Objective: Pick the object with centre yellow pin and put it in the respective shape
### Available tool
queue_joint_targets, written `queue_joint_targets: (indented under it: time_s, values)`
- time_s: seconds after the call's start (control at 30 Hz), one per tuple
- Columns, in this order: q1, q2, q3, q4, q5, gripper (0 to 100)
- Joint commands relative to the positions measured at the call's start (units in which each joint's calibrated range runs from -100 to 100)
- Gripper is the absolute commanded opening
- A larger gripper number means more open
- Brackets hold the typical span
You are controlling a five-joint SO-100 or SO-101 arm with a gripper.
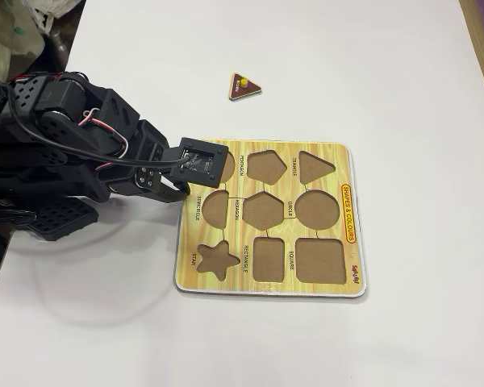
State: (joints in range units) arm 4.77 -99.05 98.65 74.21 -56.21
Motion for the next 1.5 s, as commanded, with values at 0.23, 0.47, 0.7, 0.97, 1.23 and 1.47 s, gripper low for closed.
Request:
queue_joint_targets:
  time_s: [0.23, 0.47, 0.7, 0.97, 1.23, 1.47]
  values:
    - [0.4, 0.7, 0.3, 0.9, 0.1, 2]
    - [0.4, 0.7, 0.3, 0.9, 0.1, 2]
    - [0.4, 1.0, 0.3, 0.8, 0.1, 2]
    - [0.3, 5.6, -0.1, -1.9, -0.5, 1]
    - [0.0, 23.0, -7.2, -8.3, -0.4, 1]
    - [-0.1, 34.3, -16.3, -7.7, 0.0, 1]
